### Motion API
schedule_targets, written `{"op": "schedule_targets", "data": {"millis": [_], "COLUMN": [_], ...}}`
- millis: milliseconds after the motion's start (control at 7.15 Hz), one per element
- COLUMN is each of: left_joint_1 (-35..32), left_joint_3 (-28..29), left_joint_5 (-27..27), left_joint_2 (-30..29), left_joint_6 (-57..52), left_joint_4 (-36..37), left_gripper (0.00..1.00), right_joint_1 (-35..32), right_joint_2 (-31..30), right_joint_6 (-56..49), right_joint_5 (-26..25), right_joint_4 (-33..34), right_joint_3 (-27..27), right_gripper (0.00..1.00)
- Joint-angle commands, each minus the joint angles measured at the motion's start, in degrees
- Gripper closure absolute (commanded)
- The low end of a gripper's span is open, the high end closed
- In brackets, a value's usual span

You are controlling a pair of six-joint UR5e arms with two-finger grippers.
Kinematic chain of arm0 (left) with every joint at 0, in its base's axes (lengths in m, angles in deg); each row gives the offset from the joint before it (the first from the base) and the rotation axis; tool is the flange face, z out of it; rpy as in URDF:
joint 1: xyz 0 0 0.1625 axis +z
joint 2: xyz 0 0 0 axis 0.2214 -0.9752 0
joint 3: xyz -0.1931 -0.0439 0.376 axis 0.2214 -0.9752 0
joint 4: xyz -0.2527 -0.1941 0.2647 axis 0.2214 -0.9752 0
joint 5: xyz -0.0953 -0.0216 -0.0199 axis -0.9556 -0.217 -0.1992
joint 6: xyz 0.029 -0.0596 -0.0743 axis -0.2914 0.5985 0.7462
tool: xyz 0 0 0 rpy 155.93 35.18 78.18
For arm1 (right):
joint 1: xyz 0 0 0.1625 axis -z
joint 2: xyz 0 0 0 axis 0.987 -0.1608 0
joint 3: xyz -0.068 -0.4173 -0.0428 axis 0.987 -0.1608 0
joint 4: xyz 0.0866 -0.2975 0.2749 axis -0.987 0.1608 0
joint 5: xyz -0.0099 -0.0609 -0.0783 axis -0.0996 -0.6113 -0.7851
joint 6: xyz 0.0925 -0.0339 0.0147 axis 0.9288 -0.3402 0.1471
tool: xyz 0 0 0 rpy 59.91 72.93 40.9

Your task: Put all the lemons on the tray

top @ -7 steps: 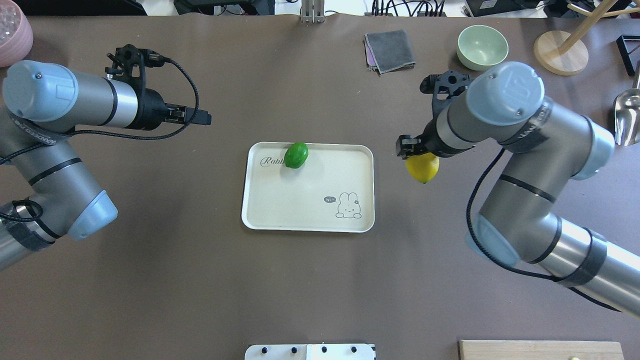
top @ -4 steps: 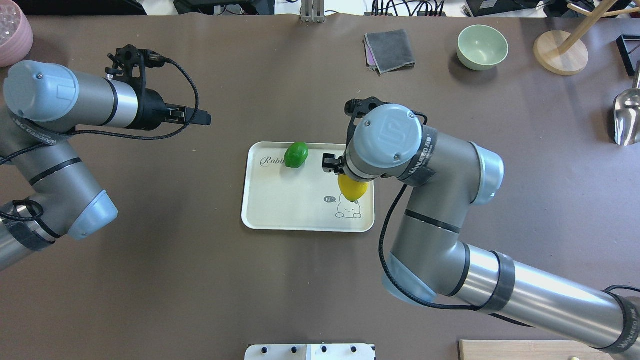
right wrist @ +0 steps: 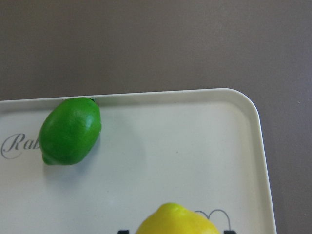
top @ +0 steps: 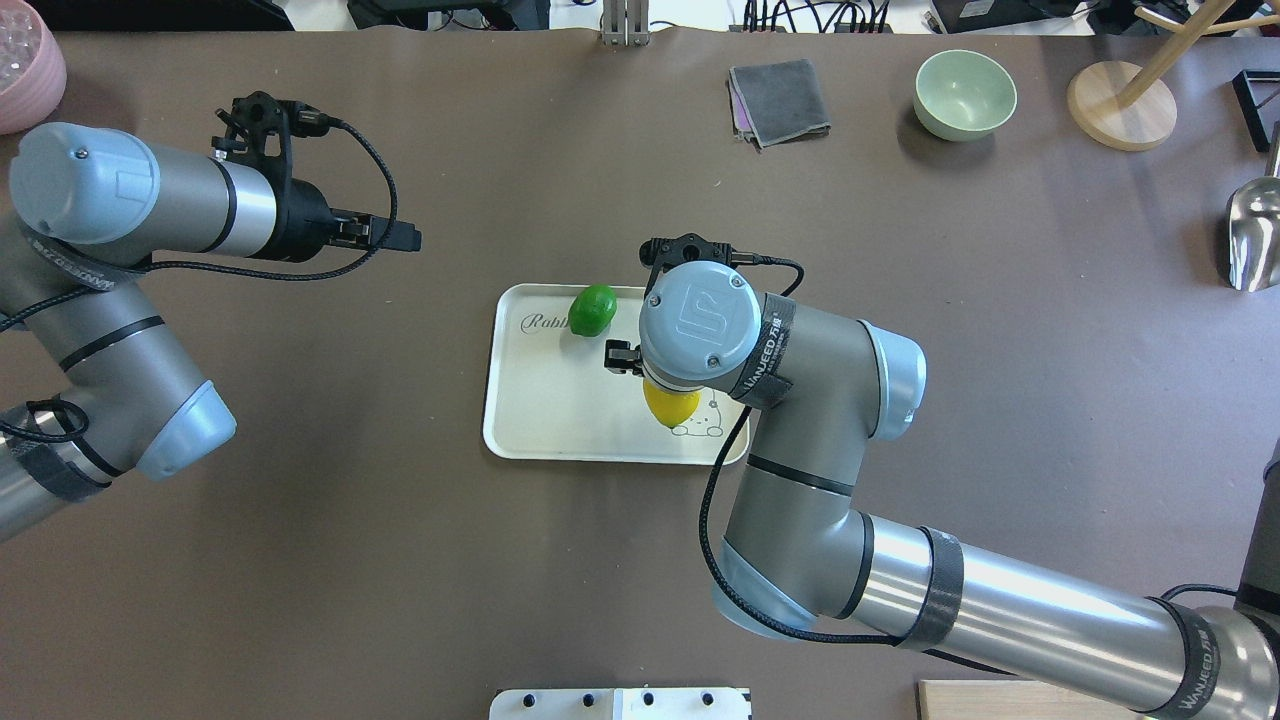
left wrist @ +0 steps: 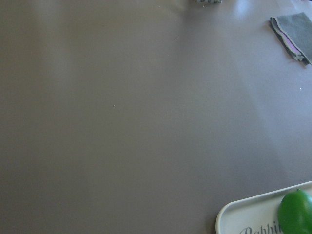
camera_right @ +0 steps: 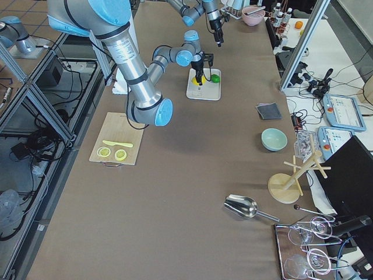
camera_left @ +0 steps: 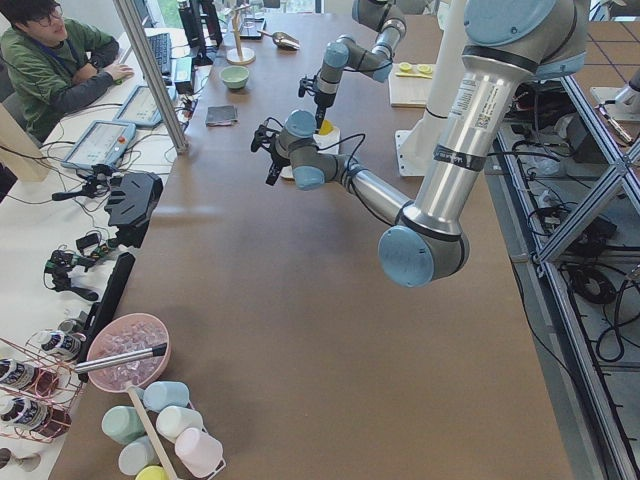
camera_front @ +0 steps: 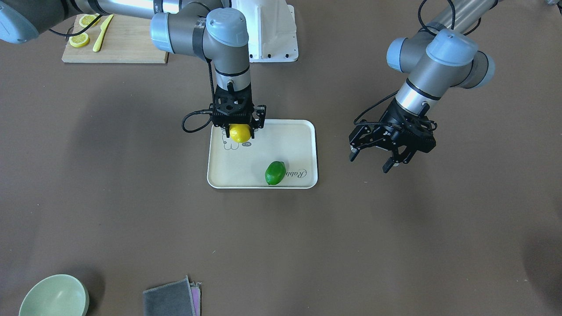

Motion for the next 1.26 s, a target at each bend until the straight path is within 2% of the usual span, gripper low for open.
{"op": "schedule_targets", "data": {"millis": [0,140,280,559,699,979,1119], "left_joint_1": [0.0,0.0,0.0,0.0,0.0,-1.7,-3.9], "left_joint_3": [0.1,0.0,0.0,0.0,-0.1,-0.4,-0.3], "left_joint_5": [0.0,0.0,0.0,0.0,-0.1,-1.1,-4.3], "left_joint_2": [0.0,-0.1,-0.1,0.0,-0.1,-0.1,2.3], "left_joint_6": [0.0,0.0,0.0,-0.1,-0.1,-1.8,-7.6], "left_joint_4": [0.0,0.0,0.0,0.0,0.1,0.8,0.9], "left_gripper": [0.03,0.03,0.03,0.03,0.03,0.03,0.03], "right_joint_1": [0.0,-0.1,0.0,-1.3,-4.4,-13.5,-18.9], "right_joint_2": [-0.1,-0.1,-0.2,0.4,0.6,-0.1,-0.9], "right_joint_6": [-2.0,-2.7,-2.7,-5.0,-8.1,-18.2,-26.1], "right_joint_5": [-2.3,-2.4,-2.5,-3.0,-1.0,8.9,13.4], "right_joint_4": [-0.2,-0.4,-0.4,-0.2,0.1,0.7,3.4], "right_joint_3": [-1.3,-2.1,-2.2,-0.8,0.4,1.6,1.9], "right_gripper": [1.0,0.59,0.01,0.0,0.0,0.0,0.0]}}
